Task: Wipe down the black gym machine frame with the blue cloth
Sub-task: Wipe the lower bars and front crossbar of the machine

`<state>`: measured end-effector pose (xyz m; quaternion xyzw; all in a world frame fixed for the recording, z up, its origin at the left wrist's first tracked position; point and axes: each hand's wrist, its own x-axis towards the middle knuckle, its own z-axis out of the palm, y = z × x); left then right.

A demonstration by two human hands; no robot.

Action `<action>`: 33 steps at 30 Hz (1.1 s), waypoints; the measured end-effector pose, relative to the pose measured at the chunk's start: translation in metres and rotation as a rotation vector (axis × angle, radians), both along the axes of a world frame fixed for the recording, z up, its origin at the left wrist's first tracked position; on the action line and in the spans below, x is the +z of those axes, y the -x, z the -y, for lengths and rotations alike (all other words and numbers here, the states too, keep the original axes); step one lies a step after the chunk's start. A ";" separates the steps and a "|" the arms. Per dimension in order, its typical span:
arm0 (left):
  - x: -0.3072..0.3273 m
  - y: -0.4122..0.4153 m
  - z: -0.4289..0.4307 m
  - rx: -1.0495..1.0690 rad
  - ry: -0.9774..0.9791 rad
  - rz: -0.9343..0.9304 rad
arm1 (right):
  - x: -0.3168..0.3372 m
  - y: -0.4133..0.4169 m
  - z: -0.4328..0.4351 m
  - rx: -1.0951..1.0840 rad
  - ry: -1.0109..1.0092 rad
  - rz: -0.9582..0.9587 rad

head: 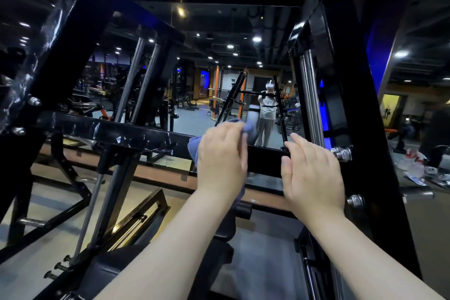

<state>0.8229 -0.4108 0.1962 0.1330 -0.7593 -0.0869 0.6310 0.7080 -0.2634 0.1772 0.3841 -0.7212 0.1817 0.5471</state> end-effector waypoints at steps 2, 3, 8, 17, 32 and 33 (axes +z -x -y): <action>0.012 0.000 0.003 -0.005 -0.204 -0.074 | -0.001 -0.001 0.001 -0.009 0.007 -0.004; 0.013 0.003 -0.002 -0.001 -0.263 -0.111 | -0.001 -0.001 0.001 -0.011 0.015 -0.012; -0.011 0.021 -0.049 -0.054 -0.036 -0.037 | -0.002 0.003 0.000 -0.032 0.023 -0.052; -0.020 -0.013 0.020 0.019 -0.197 -0.141 | 0.000 0.000 0.002 -0.024 0.011 -0.015; 0.079 -0.025 -0.004 -0.201 0.127 -0.497 | 0.001 -0.006 -0.001 -0.026 -0.005 0.040; 0.064 -0.019 -0.002 -0.177 0.155 -0.443 | 0.000 -0.006 -0.001 -0.029 -0.004 0.041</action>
